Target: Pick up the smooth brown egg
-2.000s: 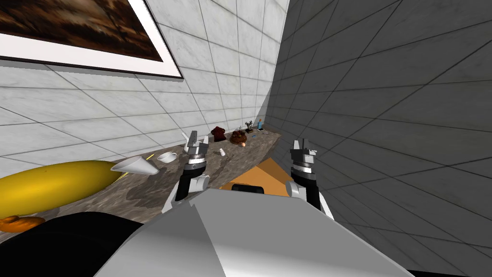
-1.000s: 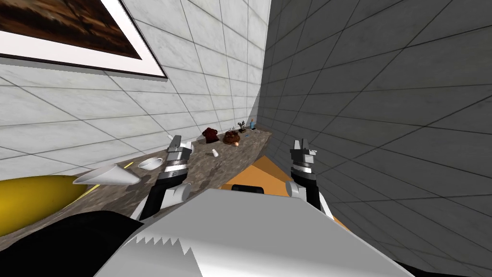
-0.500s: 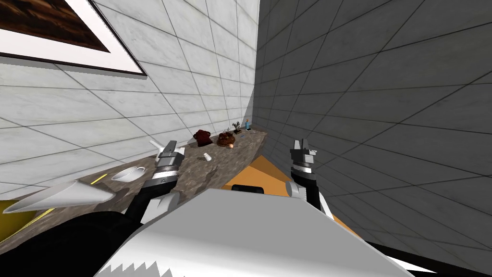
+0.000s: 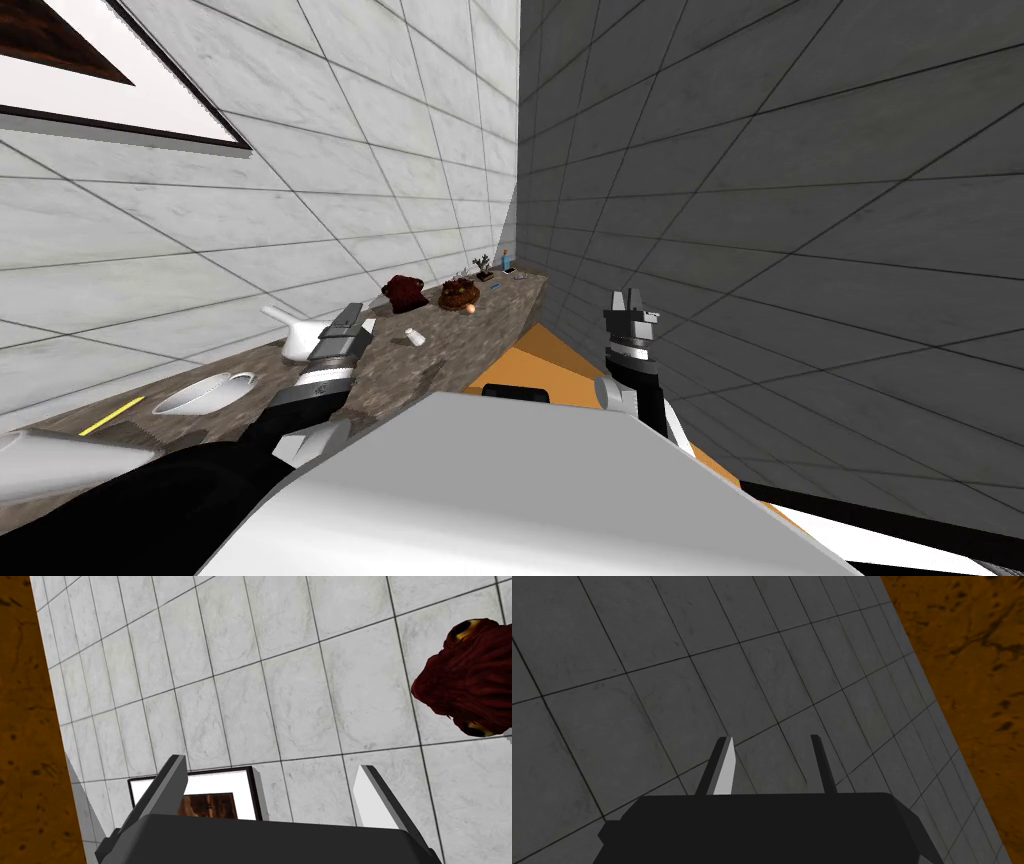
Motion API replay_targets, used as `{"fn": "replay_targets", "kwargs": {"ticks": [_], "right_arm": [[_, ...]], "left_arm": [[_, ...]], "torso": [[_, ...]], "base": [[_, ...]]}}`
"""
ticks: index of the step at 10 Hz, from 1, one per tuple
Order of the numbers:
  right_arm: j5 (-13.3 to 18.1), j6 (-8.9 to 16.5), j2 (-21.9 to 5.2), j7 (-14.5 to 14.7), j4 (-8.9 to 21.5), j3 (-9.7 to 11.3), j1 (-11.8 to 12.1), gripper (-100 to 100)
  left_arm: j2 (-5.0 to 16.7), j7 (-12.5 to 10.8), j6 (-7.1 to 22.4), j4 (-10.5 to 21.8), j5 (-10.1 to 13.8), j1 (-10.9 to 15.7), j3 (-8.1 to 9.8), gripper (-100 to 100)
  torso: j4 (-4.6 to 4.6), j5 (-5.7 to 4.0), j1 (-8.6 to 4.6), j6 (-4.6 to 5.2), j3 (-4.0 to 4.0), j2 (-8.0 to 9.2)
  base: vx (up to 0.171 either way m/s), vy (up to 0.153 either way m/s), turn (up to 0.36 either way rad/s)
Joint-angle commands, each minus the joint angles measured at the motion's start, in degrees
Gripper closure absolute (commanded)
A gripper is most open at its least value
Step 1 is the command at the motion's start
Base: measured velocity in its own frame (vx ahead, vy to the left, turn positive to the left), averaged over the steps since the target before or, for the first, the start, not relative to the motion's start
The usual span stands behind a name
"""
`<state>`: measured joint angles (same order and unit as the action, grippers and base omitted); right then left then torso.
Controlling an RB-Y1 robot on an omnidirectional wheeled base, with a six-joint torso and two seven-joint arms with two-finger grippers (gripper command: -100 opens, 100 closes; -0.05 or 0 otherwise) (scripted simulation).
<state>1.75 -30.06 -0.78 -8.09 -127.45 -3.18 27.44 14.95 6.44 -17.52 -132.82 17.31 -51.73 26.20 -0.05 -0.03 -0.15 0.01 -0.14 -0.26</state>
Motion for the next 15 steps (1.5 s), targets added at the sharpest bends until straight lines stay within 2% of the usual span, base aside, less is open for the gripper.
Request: {"fn": "replay_targets", "kwargs": {"ticks": [1, 2, 3, 4, 5, 6, 7, 8, 9, 10, 11, 12, 13, 15], "right_arm": [[0.0, 0.0, 0.0, 0.0, 0.0, 0.0, 0.0, 0], [0.0, 0.0, 0.0, 0.0, 0.0, 0.0, 0.0, 0], [0.0, 0.0, 0.0, 0.0, 0.0, 0.0, 0.0, 0], [0.0, 0.0, 0.0, 0.0, 0.0, 0.0, 0.0, 0], [0.0, 0.0, 0.0, 0.0, 0.0, 0.0, 0.0, 0], [0.0, 0.0, 0.0, 0.0, 0.0, 0.0, 0.0, 0], [0.0, 0.0, 0.0, 0.0, 0.0, 0.0, 0.0, 0], [0.0, 0.0, 0.0, 0.0, 0.0, 0.0, 0.0, 0], [0.0, 0.0, 0.0, 0.0, 0.0, 0.0, 0.0, 0], [0.0, 0.0, 0.0, 0.0, 0.0, 0.0, 0.0, 0], [0.0, 0.0, 0.0, 0.0, 0.0, 0.0, 0.0, 0], [0.0, 0.0, 0.0, 0.0, 0.0, 0.0, 0.0, 0], [0.0, 0.0, 0.0, 0.0, 0.0, 0.0, 0.0, 0], [0.0, 0.0, 0.0, 0.0, 0.0, 0.0, 0.0, 0]], "left_arm": [[0.4, 0.2, 0.4, -0.1, 0.5, -1.8, 0.30, -100], [1.8, 0.3, 1.2, 0.5, 1.5, -4.2, 1.06, -100], [1.8, 0.3, 1.2, 0.5, 1.5, -4.6, 1.06, -100], [3.3, 0.3, 2.0, 1.0, 2.5, -6.9, 1.71, -100], [3.3, 0.3, 2.0, 1.0, 2.5, -7.3, 1.71, -100], [4.9, 0.3, 2.8, 1.7, 3.4, -9.8, 2.22, -100], [4.9, 0.3, 2.8, 1.7, 3.4, -10.1, 2.22, -100], [6.6, 0.2, 3.6, 2.4, 4.3, -11.9, 2.59, -100], [6.6, 0.2, 3.6, 2.4, 4.3, -12.9, 2.59, -100], [8.3, 0.0, 4.4, 3.2, 5.2, -15.0, 2.79, -100], [8.3, 0.0, 4.4, 3.2, 5.2, -15.7, 2.79, -100], [10.1, -0.2, 5.2, 4.0, 6.0, -17.8, 2.83, -100], [10.1, -0.2, 5.2, 4.0, 6.0, -18.5, 2.83, -100], [13.7, -0.8, 6.8, 5.7, 7.5, -22.6, 2.38, -100]], "torso": [[0.00, 0.00, 0.00, 0.00, 0.00, 0.00], [0.00, 0.00, 0.01, -0.02, 0.01, 0.02], [-0.01, 0.00, 0.02, 0.00, -0.01, -0.02], [0.00, 0.00, 0.01, -0.03, 0.00, 0.01], [-0.01, -0.02, -0.11, 0.00, -0.02, -0.03], [-0.01, -0.02, -0.08, -0.02, -0.02, -0.03], [-0.03, 0.00, 0.04, 0.01, -0.08, -0.14], [-0.03, 0.01, 0.02, -0.03, -0.07, -0.11], [-0.03, -0.02, -0.06, 0.00, -0.08, -0.13], [-0.03, -0.01, -0.02, -0.03, -0.06, -0.09], [-0.04, -0.01, -0.02, 0.00, -0.09, -0.16], [-0.03, 0.00, 0.03, -0.03, -0.07, -0.10], [-0.04, 0.00, -0.03, 0.00, -0.10, -0.17], [-0.04, 0.00, 0.03, 0.00, -0.09, -0.15]], "base": [[0.073, -0.036, -0.095], [0.085, -0.034, -0.180], [0.073, -0.035, -0.081], [0.088, -0.072, -0.133], [0.087, -0.054, -0.096], [0.121, -0.020, -0.172], [0.107, -0.028, -0.098], [0.115, -0.056, -0.168], [0.099, -0.033, -0.076], [0.126, -0.036, -0.178], [0.105, -0.018, -0.076], [0.127, -0.041, -0.171], [0.105, -0.032, -0.082], [0.147, -0.030, -0.200]]}}
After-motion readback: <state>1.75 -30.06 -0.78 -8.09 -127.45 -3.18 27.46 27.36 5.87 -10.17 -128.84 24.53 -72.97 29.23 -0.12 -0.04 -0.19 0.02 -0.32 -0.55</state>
